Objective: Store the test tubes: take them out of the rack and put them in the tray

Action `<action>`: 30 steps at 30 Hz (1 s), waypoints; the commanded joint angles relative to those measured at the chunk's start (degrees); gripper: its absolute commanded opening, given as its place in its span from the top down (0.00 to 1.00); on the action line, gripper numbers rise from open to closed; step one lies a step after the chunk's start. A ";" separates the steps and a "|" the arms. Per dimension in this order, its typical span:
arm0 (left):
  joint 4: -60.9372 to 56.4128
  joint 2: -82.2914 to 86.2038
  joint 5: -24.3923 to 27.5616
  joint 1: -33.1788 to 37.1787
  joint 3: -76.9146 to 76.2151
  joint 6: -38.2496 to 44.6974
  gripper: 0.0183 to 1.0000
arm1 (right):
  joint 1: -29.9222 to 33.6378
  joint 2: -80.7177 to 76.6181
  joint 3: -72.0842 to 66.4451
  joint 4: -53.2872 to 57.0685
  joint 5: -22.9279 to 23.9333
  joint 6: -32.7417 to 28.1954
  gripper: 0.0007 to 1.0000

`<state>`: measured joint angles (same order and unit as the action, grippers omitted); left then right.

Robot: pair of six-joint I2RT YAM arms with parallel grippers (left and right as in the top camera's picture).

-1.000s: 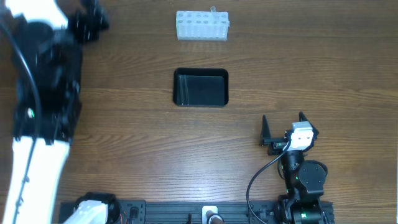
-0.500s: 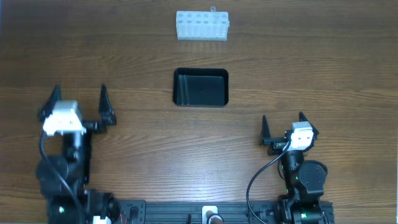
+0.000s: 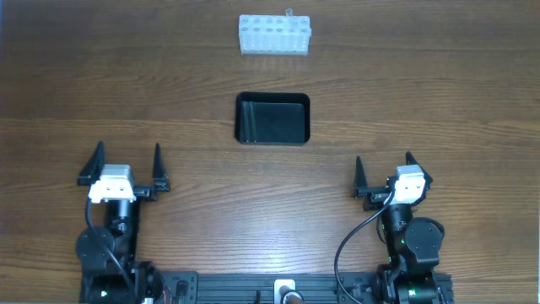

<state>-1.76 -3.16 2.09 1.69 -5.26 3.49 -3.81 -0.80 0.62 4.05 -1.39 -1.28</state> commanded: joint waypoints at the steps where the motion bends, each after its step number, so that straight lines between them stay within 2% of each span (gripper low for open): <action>1: -0.15 2.54 2.01 0.35 3.58 0.57 0.00 | -0.28 0.52 -0.33 0.09 0.15 0.39 0.01; 11: 6.01 2.99 2.62 0.35 4.90 0.02 0.00 | -0.28 0.52 -0.33 0.07 0.15 0.39 0.01; 30: 5.88 2.99 2.58 -0.72 4.92 -0.92 0.00 | -0.28 0.52 -0.33 0.09 0.15 0.39 0.01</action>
<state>4.08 -0.80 3.90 1.23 -0.67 3.22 -3.81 -0.80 0.62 4.05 -1.39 -1.32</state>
